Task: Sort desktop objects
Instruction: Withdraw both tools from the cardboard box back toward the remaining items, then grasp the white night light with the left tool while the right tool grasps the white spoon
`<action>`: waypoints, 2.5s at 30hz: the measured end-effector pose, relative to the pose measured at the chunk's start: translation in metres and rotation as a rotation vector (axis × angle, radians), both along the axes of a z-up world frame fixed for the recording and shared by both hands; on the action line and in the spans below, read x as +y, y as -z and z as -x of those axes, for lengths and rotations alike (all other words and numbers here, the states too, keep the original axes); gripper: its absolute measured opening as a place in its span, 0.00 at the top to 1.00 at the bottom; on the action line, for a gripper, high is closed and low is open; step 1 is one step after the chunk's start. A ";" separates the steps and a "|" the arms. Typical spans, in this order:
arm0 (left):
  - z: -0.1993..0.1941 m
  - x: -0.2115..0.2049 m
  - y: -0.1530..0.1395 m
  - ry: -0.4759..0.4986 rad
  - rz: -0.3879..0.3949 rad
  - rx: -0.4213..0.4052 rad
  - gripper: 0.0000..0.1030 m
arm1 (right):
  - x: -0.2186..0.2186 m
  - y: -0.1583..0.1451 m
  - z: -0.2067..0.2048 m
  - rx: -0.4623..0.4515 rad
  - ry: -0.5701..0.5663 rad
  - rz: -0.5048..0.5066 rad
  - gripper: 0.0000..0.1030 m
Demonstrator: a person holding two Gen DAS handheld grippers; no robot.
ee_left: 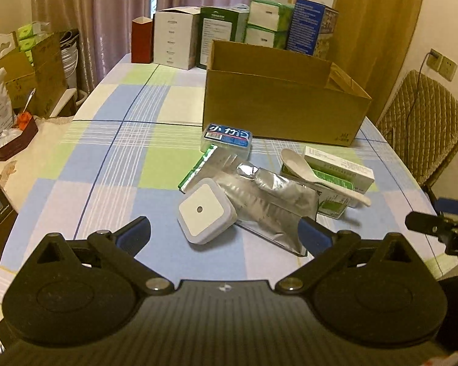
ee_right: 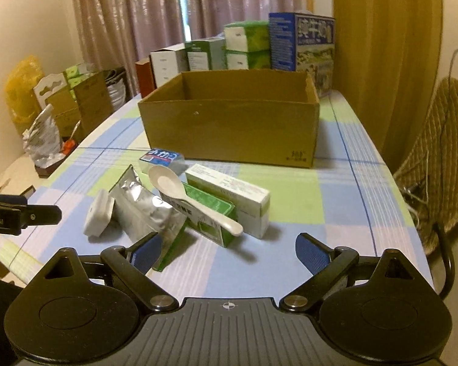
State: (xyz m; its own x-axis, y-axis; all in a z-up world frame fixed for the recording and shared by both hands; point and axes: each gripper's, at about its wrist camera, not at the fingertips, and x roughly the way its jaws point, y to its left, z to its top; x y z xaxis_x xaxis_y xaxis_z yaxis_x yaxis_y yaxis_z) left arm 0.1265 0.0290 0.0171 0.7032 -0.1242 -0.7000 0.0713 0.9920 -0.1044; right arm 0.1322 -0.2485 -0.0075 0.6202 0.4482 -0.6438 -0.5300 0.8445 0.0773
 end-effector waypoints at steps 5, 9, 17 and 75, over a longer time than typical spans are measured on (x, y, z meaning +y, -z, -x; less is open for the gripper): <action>-0.002 -0.001 0.004 0.023 -0.034 -0.006 0.02 | 0.004 0.004 -0.004 0.005 -0.019 0.003 0.10; -0.007 0.001 0.010 0.049 -0.063 -0.008 0.02 | 0.009 0.009 -0.007 0.004 -0.041 0.021 0.12; -0.022 0.004 0.023 0.239 -0.143 -0.016 0.02 | 0.027 0.012 -0.021 -0.017 -0.148 0.063 0.22; -0.127 0.027 0.088 0.876 -0.238 0.105 0.38 | 0.136 0.053 -0.107 -0.057 -0.585 0.243 0.71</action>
